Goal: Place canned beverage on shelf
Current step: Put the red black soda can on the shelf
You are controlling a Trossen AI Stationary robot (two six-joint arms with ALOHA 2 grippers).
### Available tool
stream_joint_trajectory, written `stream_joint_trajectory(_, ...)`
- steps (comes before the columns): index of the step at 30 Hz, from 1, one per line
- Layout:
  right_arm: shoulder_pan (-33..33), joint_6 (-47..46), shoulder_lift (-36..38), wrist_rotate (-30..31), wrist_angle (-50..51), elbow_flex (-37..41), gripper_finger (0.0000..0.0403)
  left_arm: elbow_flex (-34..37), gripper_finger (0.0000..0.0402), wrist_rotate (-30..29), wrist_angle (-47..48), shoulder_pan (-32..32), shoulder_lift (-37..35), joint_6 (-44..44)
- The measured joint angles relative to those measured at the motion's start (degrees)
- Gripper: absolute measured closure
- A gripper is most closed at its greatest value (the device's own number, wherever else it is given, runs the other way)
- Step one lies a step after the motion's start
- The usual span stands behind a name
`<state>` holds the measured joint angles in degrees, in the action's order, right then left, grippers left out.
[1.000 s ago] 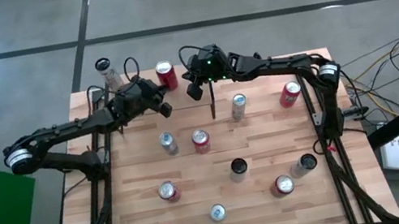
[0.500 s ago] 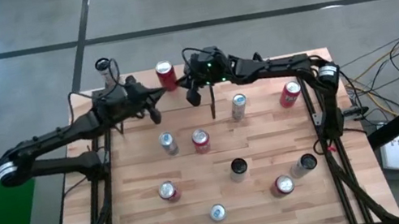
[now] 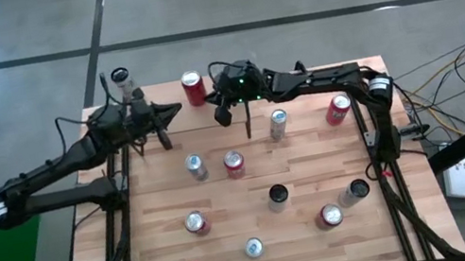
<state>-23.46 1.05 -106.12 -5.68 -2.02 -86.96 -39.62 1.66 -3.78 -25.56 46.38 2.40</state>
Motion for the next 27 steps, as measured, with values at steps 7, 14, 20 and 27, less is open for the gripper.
stream_joint_trajectory(7,-1.5,4.5,0.2,12.6,3.2,-0.7,0.0394,0.0,0.0402,0.9,3.5,0.0,-3.0,0.0)
stream_joint_trajectory(14,-6.2,3.4,-1.8,6.0,-1.4,-2.9,0.0394,0.0,0.0402,1.0,4.3,0.0,-4.2,1.3)
stream_joint_trajectory(20,-7.2,1.2,-4.8,-1.8,-3.3,-7.1,0.0394,0.0,0.0402,1.0,4.3,0.0,-4.9,1.6)
stream_joint_trajectory(27,-6.7,1.1,-9.1,-3.5,-0.3,-13.3,0.0394,0.0,0.0402,1.0,4.5,0.0,-5.3,2.0)
